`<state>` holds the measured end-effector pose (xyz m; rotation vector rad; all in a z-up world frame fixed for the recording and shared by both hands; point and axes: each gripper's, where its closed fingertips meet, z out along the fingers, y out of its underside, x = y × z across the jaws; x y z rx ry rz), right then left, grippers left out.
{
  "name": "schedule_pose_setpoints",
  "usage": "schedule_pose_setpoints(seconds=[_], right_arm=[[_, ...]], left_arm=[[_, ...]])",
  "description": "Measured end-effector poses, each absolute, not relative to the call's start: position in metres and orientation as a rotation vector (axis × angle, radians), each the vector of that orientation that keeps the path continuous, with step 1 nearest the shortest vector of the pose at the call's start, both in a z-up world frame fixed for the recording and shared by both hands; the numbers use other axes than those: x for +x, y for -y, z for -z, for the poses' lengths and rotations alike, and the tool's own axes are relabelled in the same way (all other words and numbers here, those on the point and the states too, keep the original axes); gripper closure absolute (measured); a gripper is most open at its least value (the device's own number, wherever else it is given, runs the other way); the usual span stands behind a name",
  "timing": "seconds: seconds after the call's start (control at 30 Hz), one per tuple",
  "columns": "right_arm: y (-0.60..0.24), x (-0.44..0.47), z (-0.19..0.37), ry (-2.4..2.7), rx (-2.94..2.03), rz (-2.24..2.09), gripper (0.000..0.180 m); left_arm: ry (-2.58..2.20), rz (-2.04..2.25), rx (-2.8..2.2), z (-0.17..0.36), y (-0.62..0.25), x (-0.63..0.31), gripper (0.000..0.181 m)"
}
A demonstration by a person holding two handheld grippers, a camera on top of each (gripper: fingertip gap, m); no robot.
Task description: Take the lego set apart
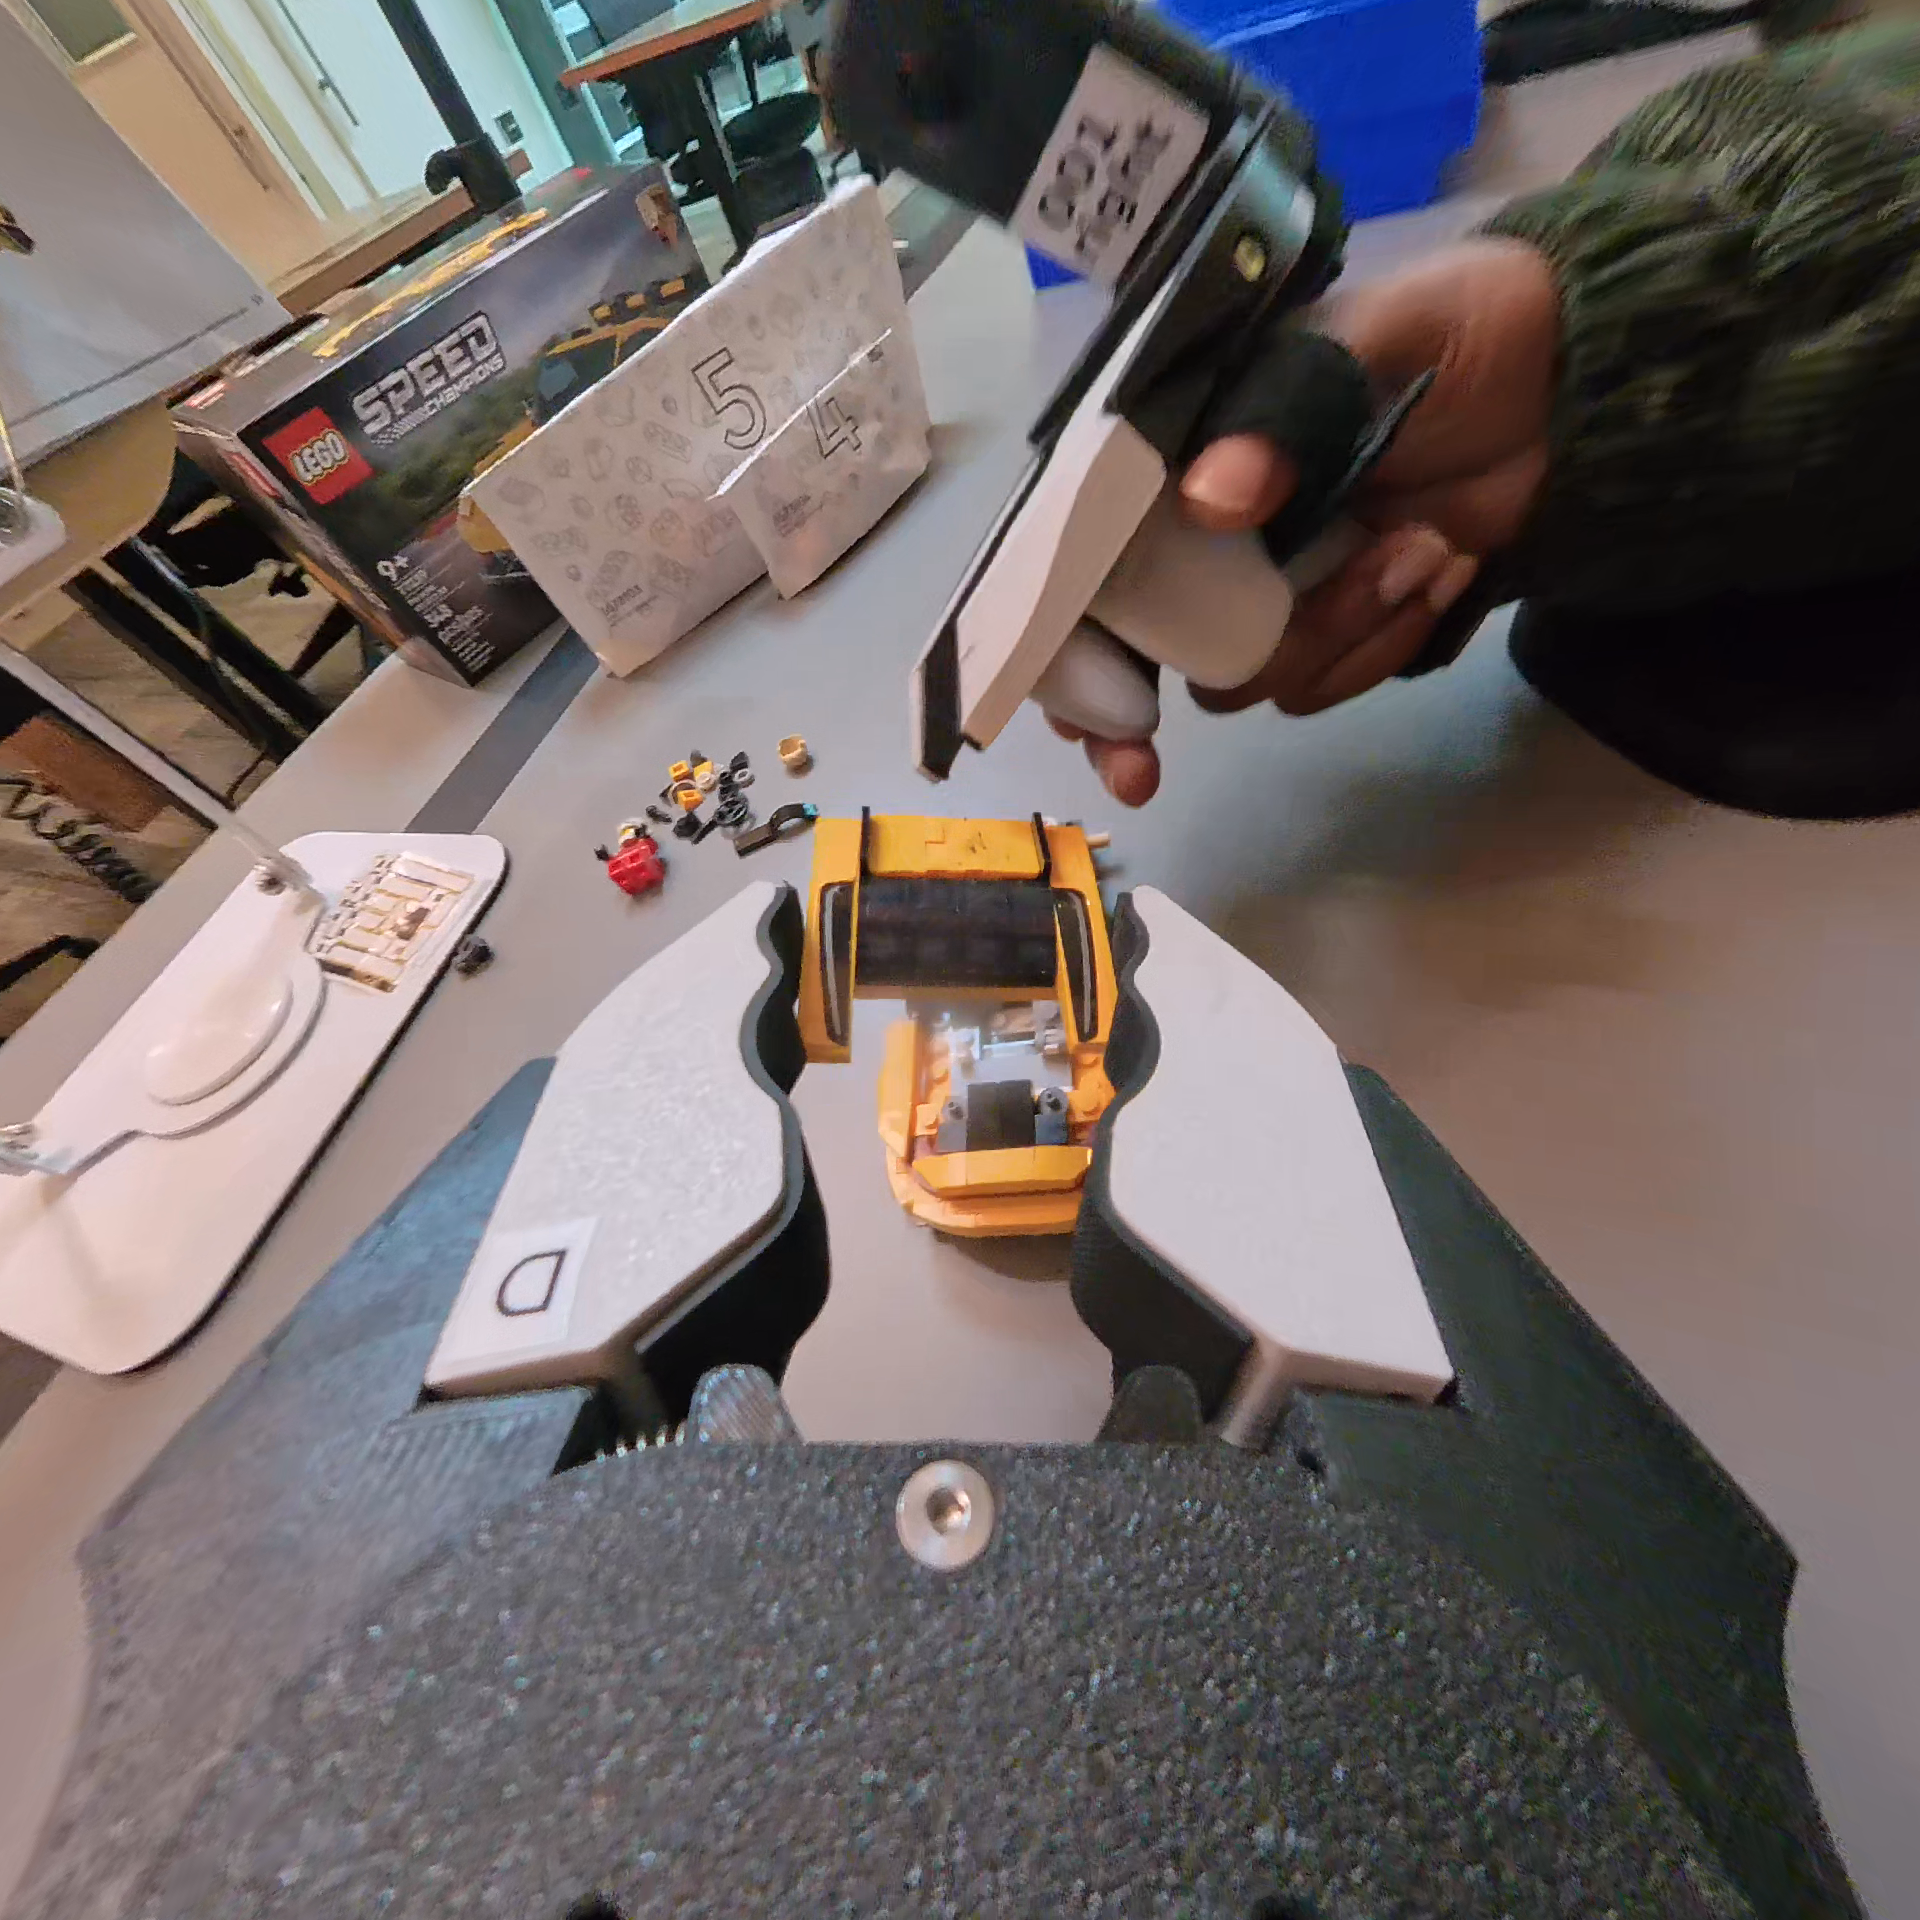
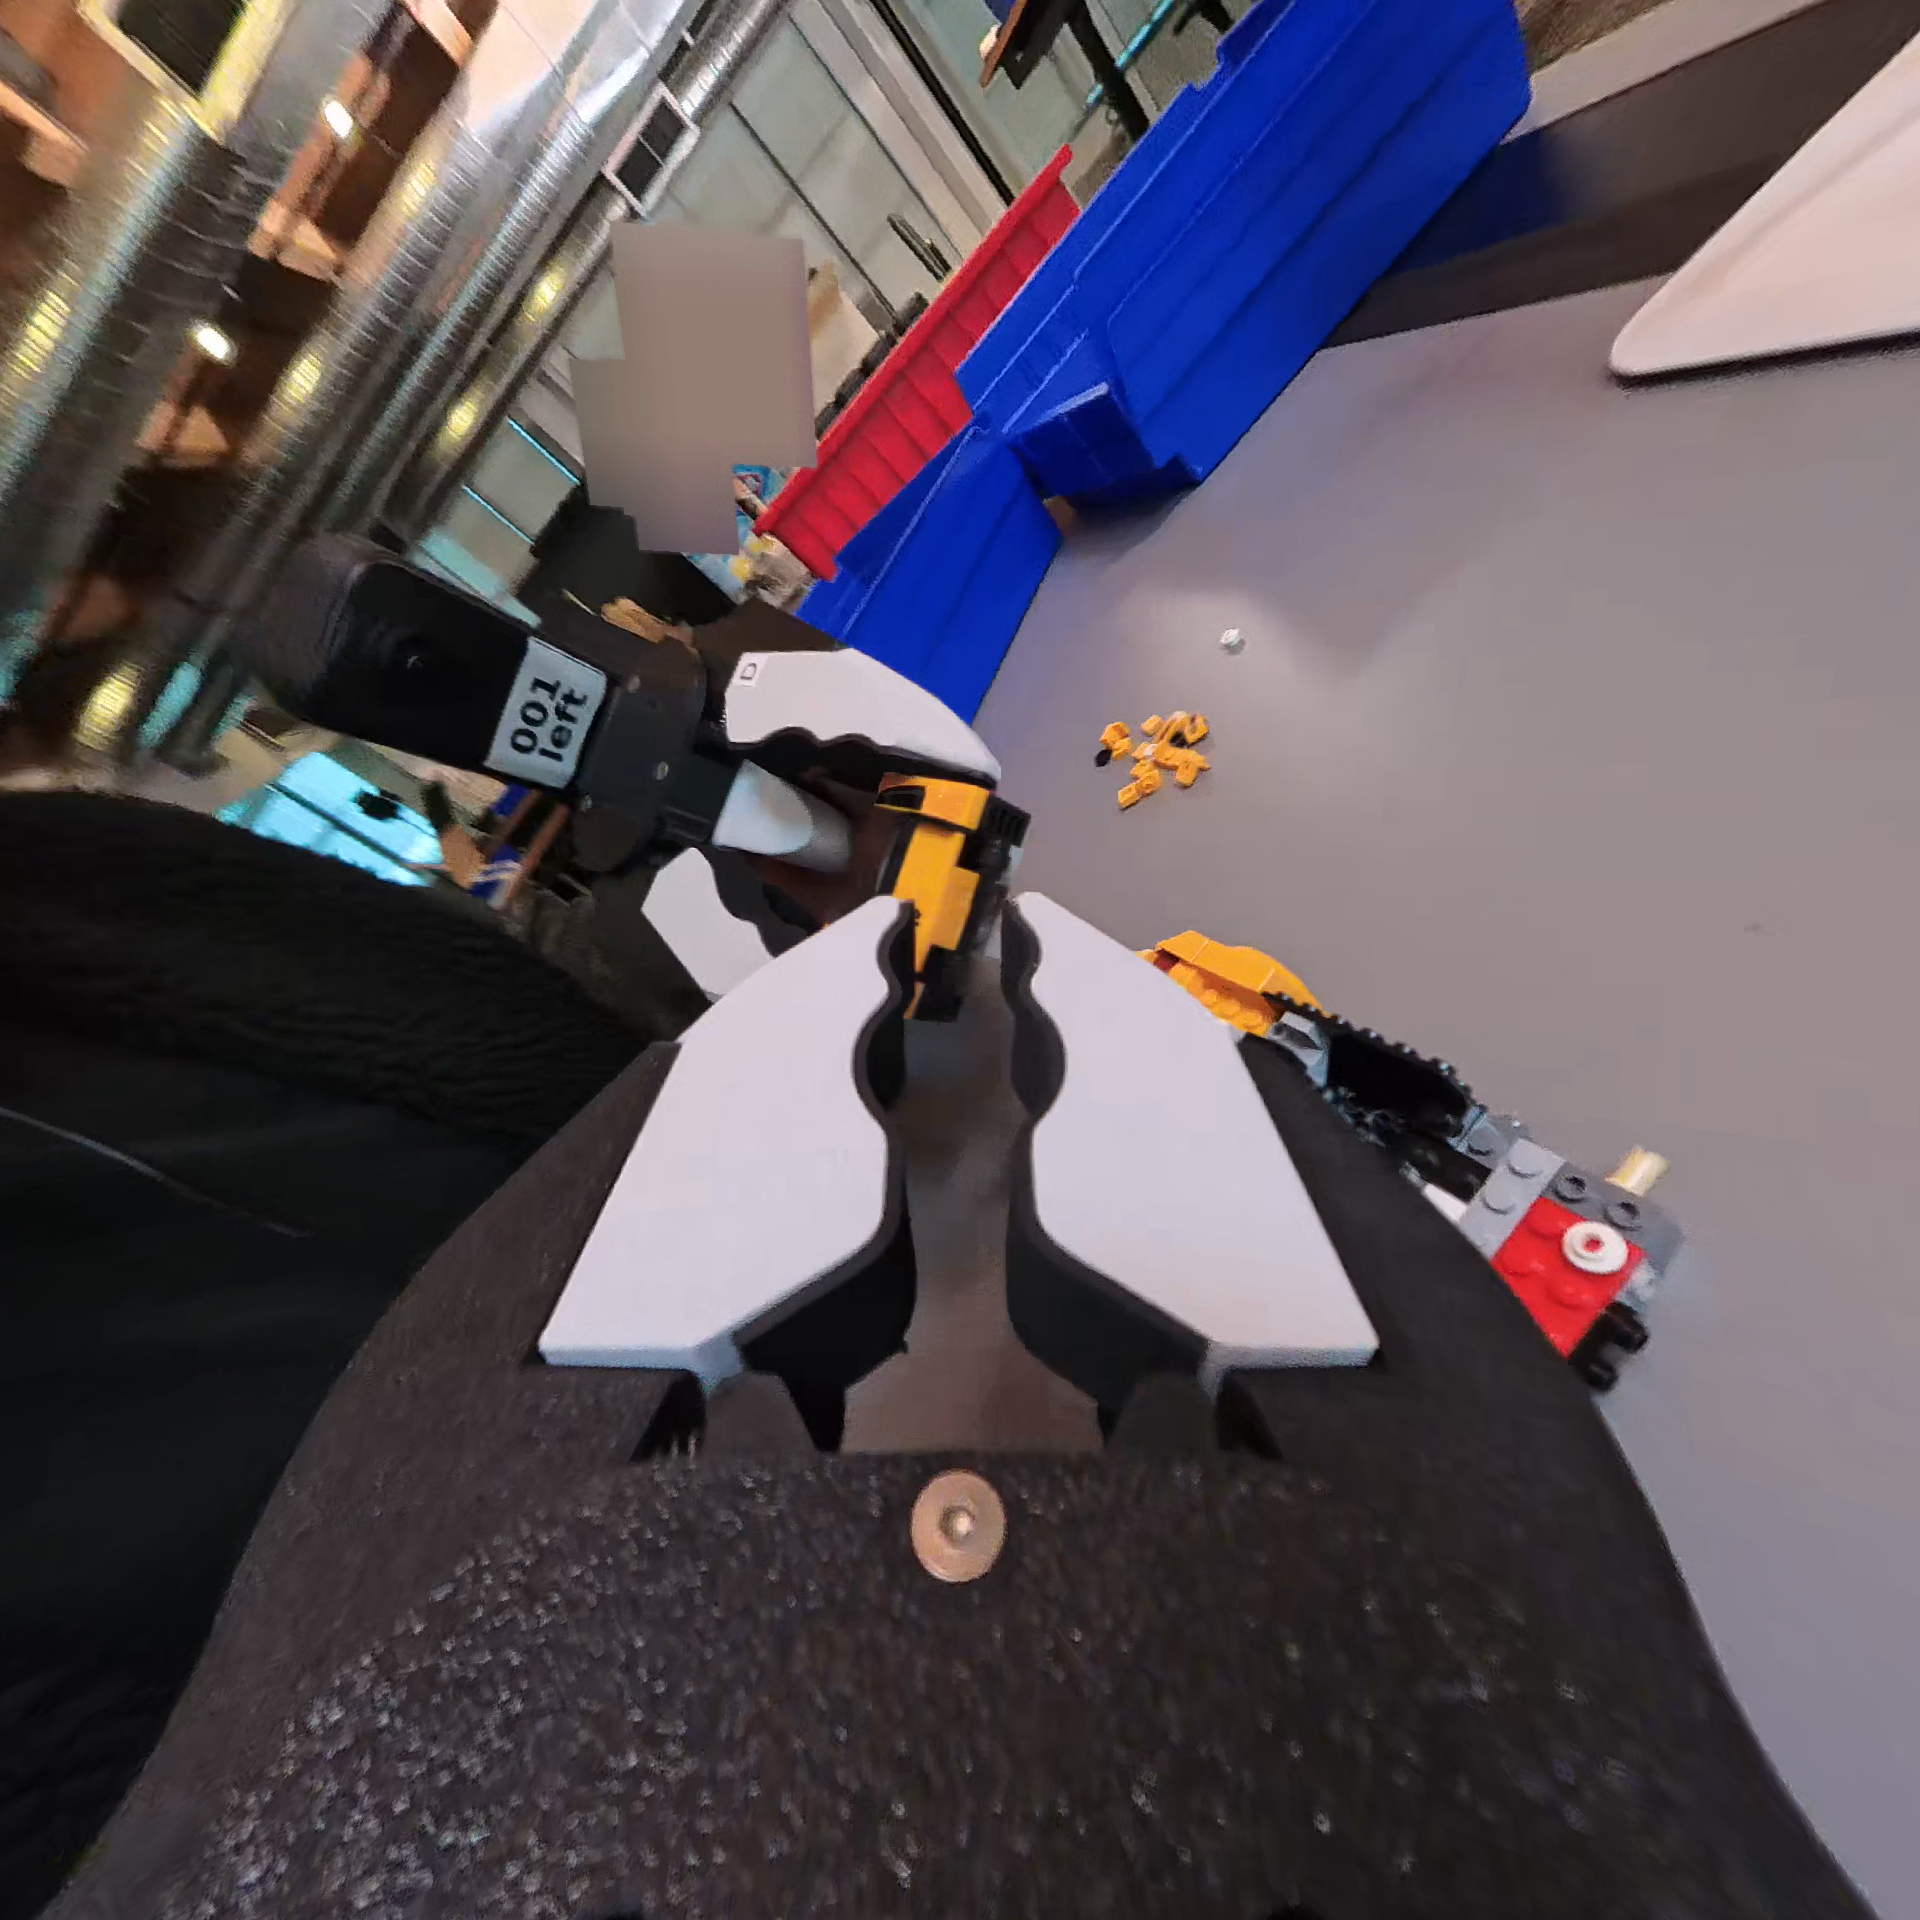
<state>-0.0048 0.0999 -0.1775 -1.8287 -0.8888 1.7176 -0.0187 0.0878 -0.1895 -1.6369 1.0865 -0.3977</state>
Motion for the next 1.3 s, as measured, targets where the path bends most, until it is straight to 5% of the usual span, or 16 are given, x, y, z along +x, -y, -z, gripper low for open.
schedule_pose_setpoints(seconds=[0.3,0.63,0.67,0.7,1.3], right_arm=[[-0.089,-0.021,0.194,1.021,-1.907,-1.411,0.155],[-0.089,-0.018,0.188,1.072,-1.826,-1.41,0.163],[-0.097,-0.014,0.191,1.062,-1.835,-1.317,0.179],[-0.113,-0.006,0.2,1.063,-1.838,-1.129,0.18],[-0.111,0.002,0.179,1.001,-1.765,-1.303,0.18]], left_arm=[[-1.231,0.029,-1.574,0.197,-0.089,-0.016,0.124],[-1.149,0.21,-1.582,0.19,-0.086,-0.015,0.124],[-1.138,0.267,-1.577,0.188,-0.084,-0.014,0.128],[-1.07,0.426,-1.449,0.164,-0.072,-0.01,0.18],[-0.949,0.471,-1.605,0.178,-0.098,-0.044,0.169]])
